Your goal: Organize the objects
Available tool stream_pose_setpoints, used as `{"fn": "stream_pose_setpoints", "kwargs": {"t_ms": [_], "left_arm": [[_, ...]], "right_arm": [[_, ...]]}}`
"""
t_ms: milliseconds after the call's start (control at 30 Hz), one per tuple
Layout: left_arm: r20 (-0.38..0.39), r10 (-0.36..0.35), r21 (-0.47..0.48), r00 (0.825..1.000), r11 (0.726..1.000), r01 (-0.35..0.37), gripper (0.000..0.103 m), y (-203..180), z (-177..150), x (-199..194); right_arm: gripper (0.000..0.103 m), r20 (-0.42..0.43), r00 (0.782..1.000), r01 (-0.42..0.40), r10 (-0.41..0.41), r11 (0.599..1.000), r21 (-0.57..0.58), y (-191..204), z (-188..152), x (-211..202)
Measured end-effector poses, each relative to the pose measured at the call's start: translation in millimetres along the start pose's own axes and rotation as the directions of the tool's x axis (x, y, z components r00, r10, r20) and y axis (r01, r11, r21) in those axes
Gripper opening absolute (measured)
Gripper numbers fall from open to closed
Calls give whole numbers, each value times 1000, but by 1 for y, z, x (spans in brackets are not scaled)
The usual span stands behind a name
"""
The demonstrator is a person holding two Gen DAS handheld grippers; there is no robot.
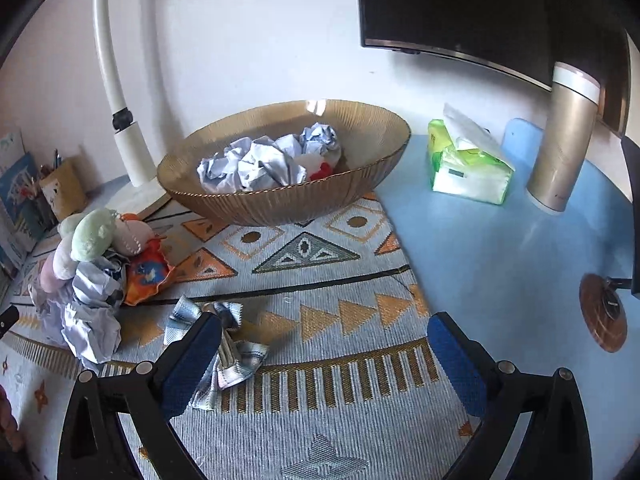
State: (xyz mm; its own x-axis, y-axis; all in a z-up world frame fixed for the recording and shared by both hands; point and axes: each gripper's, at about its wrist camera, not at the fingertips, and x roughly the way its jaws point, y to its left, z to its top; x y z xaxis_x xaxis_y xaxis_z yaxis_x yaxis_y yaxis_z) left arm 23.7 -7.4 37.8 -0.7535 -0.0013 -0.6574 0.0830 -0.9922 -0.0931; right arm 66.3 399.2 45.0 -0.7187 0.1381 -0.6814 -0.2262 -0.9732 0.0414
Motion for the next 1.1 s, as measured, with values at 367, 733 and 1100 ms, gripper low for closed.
{"fn": "stream_pose_setpoints", "kwargs": {"t_ms": [367, 733, 1100], "left_arm": [[9, 0, 39, 1000, 999, 0, 102, -6, -1, -2], [17, -39, -73, 999, 997, 40, 102, 15, -1, -5], [29, -54, -35, 998, 998, 55, 102, 8, -2, -8]], "right_arm": [[103, 14, 1000, 9, -8, 1000, -29, 6, -2, -3], [103, 34, 999, 9, -8, 999, -39, 9, -3, -8], [103, 43, 999, 2, 2, 996, -87, 15, -4, -9]]}}
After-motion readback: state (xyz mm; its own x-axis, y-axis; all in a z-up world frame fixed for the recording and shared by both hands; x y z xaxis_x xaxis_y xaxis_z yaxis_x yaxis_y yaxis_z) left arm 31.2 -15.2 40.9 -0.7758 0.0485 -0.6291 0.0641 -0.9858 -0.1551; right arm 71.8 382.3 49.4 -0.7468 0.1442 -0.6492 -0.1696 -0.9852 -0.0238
